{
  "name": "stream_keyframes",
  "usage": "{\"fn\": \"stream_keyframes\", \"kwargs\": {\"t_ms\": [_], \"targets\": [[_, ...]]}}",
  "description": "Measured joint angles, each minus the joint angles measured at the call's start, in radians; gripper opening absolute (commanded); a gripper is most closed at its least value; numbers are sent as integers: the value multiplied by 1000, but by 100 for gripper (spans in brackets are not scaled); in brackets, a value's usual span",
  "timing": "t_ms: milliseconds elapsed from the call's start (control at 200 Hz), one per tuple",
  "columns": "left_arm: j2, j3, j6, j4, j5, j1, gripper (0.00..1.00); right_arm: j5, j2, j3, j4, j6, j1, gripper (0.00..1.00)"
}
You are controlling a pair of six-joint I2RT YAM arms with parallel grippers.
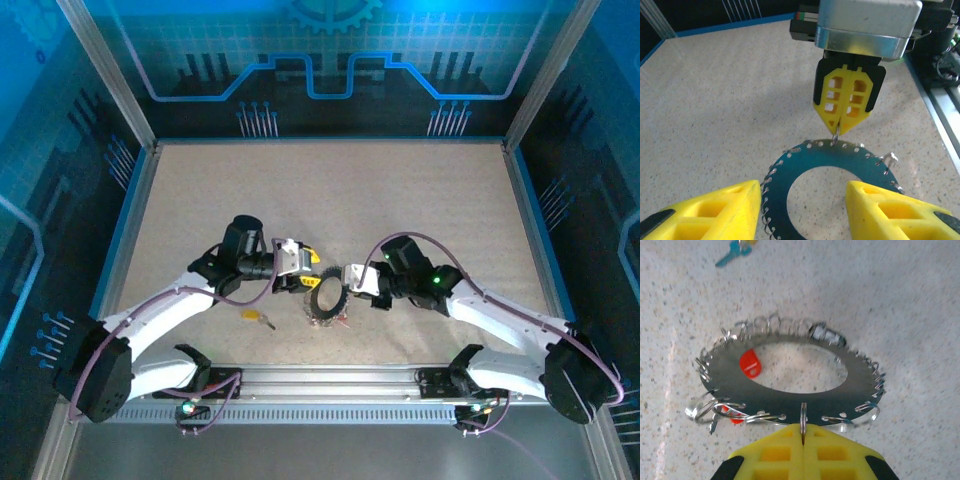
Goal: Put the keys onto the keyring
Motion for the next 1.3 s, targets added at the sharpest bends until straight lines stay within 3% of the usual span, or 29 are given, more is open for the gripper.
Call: {"fn": "stream_keyframes", "kwargs": {"t_ms": [350, 655, 1026, 1181, 1301], "targets": [[0, 19, -63, 66, -11, -89, 48, -81, -6, 130, -8, 45, 0, 0], [0, -23, -143, 195, -82, -91, 42, -112, 11, 179, -26, 56, 0, 0], [0, -23, -156, 209, -100, -107, 30, -127, 18, 193, -35, 67, 0, 0], [1, -22, -143, 202, -100, -113, 29, -130, 24, 216, -33, 70, 0, 0], [11, -17, -138, 192, -99, -113, 0, -138, 24, 217, -33, 71, 0, 0]]}}
